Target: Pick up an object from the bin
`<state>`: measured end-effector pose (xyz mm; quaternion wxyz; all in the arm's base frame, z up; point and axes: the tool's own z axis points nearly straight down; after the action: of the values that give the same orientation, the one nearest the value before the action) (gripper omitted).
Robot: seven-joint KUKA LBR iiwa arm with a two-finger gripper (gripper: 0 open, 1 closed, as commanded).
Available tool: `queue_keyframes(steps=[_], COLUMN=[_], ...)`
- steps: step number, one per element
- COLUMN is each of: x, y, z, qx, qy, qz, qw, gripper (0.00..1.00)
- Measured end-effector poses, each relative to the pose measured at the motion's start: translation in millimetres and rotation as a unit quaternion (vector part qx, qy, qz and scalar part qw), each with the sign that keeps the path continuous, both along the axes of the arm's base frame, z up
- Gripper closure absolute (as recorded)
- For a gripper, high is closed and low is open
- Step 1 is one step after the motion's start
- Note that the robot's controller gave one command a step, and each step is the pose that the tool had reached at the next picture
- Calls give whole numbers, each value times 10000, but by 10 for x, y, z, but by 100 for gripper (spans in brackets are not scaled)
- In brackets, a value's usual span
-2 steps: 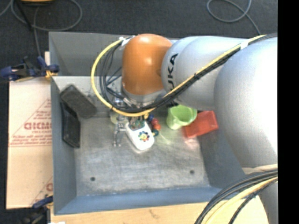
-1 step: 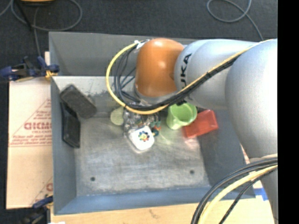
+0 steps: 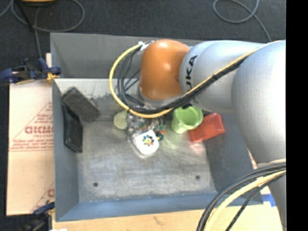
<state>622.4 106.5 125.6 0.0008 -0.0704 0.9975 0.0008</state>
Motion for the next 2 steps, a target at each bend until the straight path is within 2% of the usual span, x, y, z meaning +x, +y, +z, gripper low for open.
queue_keyframes(steps=[1, 2], x=[294, 306], y=[-35, -35], z=[131, 137], qx=[-10, -4], qy=[-21, -20], qz=[303, 310], qw=[9995, 9995], gripper=[0, 0])
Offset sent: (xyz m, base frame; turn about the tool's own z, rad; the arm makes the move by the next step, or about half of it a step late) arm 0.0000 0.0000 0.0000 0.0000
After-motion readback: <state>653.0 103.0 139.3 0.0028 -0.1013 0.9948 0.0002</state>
